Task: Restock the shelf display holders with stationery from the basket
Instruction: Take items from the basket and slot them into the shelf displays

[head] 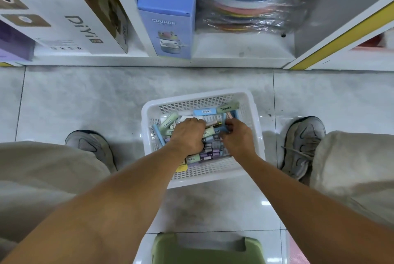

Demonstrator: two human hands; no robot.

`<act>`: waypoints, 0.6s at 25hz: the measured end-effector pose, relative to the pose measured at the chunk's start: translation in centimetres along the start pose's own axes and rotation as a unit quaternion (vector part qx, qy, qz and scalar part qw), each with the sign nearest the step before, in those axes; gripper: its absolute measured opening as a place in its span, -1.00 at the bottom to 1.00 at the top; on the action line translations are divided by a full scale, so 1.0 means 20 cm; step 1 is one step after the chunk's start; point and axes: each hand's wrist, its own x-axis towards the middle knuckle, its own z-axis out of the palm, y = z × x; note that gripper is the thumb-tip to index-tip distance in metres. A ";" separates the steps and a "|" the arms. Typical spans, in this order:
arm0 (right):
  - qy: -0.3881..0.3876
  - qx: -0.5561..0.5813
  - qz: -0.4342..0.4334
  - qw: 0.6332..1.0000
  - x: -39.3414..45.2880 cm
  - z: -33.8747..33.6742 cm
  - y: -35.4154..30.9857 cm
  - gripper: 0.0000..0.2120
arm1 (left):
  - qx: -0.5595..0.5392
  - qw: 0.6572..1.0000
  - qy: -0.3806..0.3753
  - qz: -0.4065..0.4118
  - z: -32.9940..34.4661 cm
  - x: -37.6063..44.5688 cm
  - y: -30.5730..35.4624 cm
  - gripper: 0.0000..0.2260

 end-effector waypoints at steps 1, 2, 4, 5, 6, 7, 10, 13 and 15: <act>0.000 0.014 0.004 1.000 0.00 -0.01 0.00 -0.80 | -0.005 1.000 0.004 -0.002 -0.01 0.00 0.00 -0.66; -0.002 0.032 0.008 0.999 0.00 -0.02 0.00 -0.84 | -0.011 1.000 0.003 -0.006 -0.02 0.01 0.00 -0.68; -0.009 0.058 0.012 0.998 0.00 -0.06 -0.02 -0.89 | -0.017 1.000 -0.013 -0.013 -0.05 0.01 0.00 -0.68; -0.016 0.069 0.012 0.997 0.01 -0.08 -0.04 -0.90 | -0.029 0.999 -0.021 -0.016 -0.06 0.02 0.00 -0.65; -0.024 0.091 0.014 0.995 0.01 -0.10 -0.06 -0.90 | -0.060 0.998 -0.030 -0.021 -0.08 0.02 -0.01 -0.62; -0.033 0.130 0.018 0.991 0.00 -0.12 -0.08 -0.90 | -0.106 0.993 -0.039 -0.027 -0.09 0.03 -0.01 -0.60; -0.021 0.271 0.033 0.962 -0.01 -0.20 -0.13 -0.82 | -0.227 0.973 -0.034 -0.018 -0.15 0.03 -0.02 -0.71; 0.014 0.326 0.098 0.940 -0.01 -0.23 -0.13 -0.76 | -0.297 0.955 0.004 0.000 -0.20 0.03 -0.01 -0.77; -0.030 0.304 0.149 0.941 -0.05 -0.21 -0.14 -0.72 | -0.353 0.935 0.030 -0.010 -0.23 0.02 0.01 -0.78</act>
